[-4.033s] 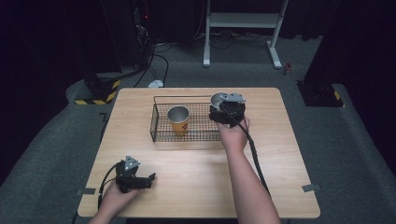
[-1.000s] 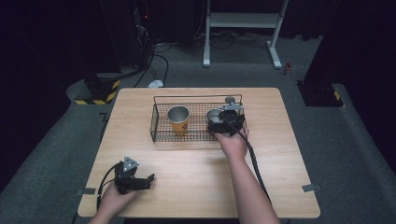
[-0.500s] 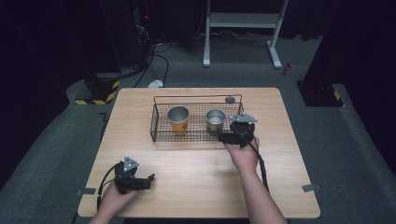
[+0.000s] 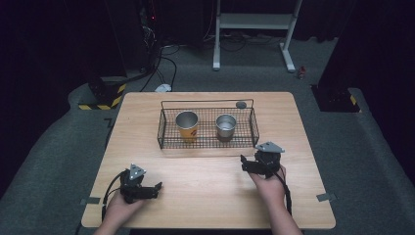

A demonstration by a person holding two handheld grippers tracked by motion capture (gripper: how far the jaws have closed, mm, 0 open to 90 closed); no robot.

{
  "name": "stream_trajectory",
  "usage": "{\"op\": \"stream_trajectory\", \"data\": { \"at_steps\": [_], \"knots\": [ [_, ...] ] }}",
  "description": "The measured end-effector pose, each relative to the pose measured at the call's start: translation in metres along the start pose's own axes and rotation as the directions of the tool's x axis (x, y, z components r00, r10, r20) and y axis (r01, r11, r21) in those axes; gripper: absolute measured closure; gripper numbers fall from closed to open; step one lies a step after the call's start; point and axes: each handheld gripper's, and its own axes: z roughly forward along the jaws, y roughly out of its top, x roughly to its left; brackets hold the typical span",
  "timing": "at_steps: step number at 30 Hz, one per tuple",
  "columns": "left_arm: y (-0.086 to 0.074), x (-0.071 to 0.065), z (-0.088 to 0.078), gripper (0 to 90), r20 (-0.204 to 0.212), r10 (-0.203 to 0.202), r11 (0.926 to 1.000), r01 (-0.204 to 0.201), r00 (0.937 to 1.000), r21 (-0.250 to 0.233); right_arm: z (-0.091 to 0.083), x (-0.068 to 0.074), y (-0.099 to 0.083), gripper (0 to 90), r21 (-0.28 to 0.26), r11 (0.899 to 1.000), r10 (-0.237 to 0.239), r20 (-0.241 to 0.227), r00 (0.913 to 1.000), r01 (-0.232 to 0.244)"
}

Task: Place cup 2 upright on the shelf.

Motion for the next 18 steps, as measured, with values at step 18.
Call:
{"op": "stream_trajectory", "data": {
  "at_steps": [18],
  "knots": [
    [0.000,0.001,0.000,0.7,-0.006,0.003,1.0000,-0.003,1.0000,0.000,-0.016,-0.008,-0.065,11.5,0.128,0.991,0.031,0.010,0.9995,-0.032]
  ]
}}
